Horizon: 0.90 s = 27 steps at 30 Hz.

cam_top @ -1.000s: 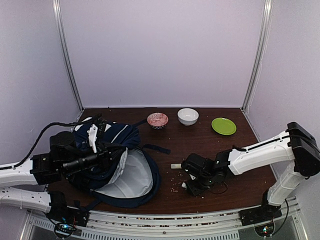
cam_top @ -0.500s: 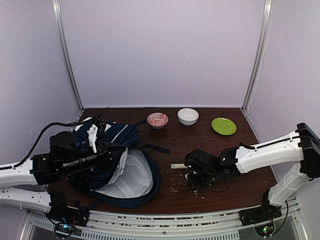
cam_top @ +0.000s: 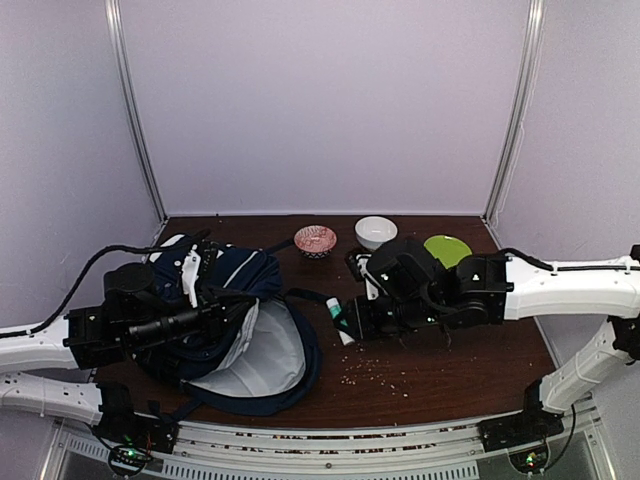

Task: Pack the student bag
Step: Pick up the stationery from the center of the board, then place the stationery in the student bag.

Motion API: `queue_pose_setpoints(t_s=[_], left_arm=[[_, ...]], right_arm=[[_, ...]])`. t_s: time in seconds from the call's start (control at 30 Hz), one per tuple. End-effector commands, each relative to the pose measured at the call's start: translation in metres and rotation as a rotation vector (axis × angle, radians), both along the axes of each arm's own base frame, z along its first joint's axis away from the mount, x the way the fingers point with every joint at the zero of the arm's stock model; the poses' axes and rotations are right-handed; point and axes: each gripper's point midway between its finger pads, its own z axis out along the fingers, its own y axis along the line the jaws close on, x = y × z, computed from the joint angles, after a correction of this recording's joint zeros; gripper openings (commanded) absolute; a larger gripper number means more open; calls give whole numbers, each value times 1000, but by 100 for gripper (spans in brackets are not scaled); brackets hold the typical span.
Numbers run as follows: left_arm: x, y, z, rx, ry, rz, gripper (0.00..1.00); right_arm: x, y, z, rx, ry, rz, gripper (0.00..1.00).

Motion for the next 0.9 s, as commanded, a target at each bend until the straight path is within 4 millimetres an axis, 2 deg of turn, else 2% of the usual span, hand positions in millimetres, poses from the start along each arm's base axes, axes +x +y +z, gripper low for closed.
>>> queue_pose_setpoints(t_s=[0.0,0.17,0.2,0.4,0.6,0.87], left_arm=[[0,-3,40,-115,-70,-10,0],[-1,0,52,-135,-87,-7,0],[-2,1,55,-136,-91,-5,0],[-7,9,71,-181,-114,-12,0],[-6,8,67,-190,-95,-9,0],[-8,8,60,-193,-68,-13,0]], right_arm=[[-5,41,26,121,27,79,8],[-4,96,12,174,127,136,8],[-3,106,3,171,148,139,8],[14,150,-13,272,253,105,8],[40,175,-44,307,332,-23,8],[72,178,-95,351,403,-235,8]])
